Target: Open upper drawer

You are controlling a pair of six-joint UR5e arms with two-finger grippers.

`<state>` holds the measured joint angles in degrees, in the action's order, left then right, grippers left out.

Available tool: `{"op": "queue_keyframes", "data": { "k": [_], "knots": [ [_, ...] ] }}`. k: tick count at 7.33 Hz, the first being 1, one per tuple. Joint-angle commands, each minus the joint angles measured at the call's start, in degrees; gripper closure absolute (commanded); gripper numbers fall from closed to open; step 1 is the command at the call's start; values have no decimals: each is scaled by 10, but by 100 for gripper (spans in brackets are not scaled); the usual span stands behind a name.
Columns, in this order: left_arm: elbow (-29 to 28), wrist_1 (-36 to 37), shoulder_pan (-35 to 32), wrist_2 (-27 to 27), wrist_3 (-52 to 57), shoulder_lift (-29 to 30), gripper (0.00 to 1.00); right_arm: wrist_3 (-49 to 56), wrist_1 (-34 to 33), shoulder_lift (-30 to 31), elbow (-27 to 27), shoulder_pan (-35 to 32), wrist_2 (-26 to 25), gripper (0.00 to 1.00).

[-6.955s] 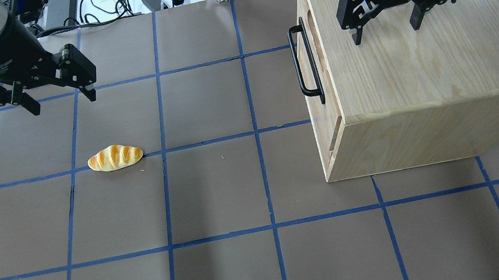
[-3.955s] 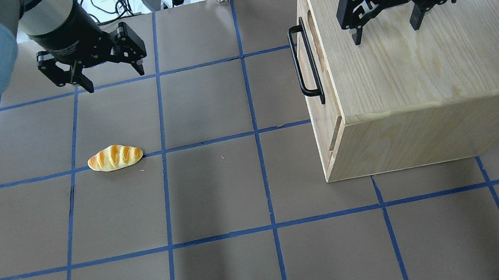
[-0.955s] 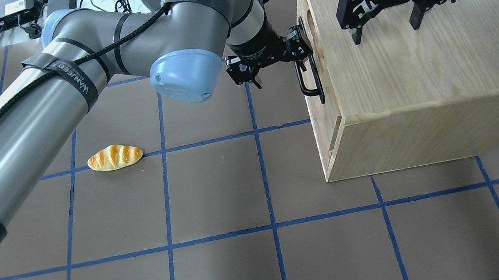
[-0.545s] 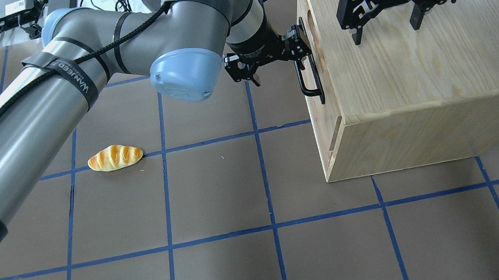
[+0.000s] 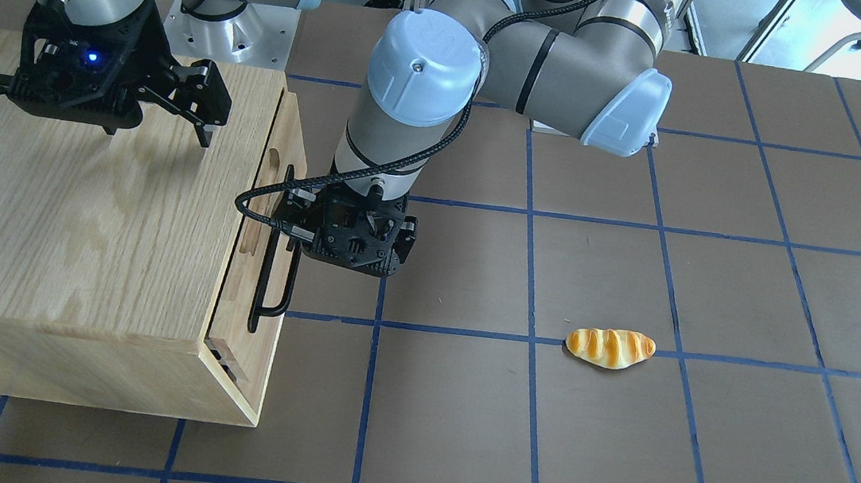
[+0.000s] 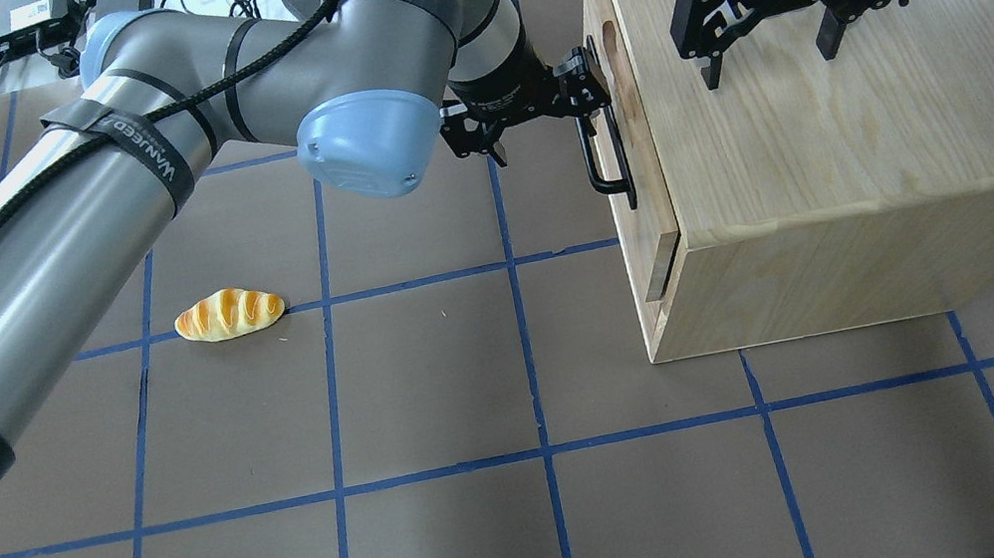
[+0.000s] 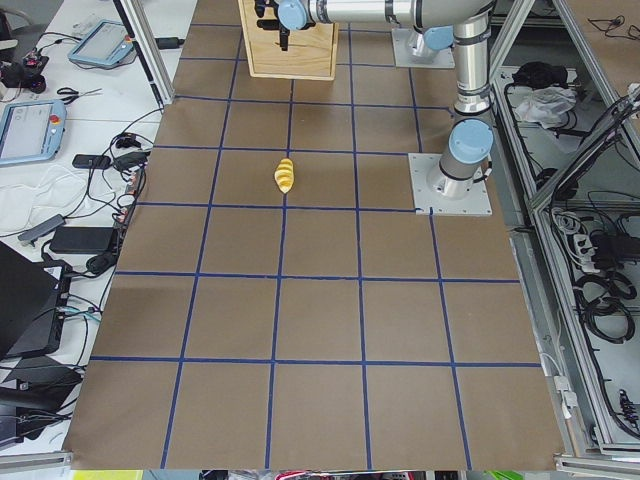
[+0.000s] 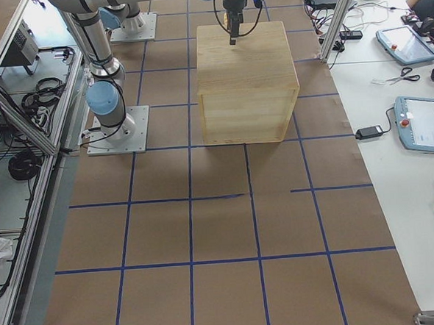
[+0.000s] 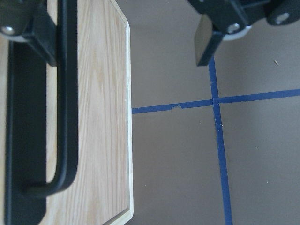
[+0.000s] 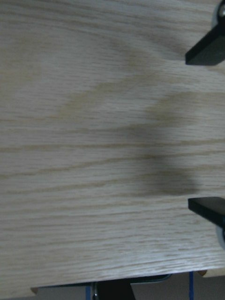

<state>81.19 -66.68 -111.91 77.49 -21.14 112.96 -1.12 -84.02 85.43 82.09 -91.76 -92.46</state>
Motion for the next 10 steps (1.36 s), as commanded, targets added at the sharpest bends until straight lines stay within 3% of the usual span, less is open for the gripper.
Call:
{"op": "queue_keyframes", "data": {
  "k": [1, 10],
  "knots": [
    [-4, -4, 2, 16, 1, 0, 0, 0, 0, 0, 0, 0, 0, 0],
    [-5, -31, 34, 35, 36, -10, 0, 0, 0, 0, 0, 0, 0, 0]
  ]
}}
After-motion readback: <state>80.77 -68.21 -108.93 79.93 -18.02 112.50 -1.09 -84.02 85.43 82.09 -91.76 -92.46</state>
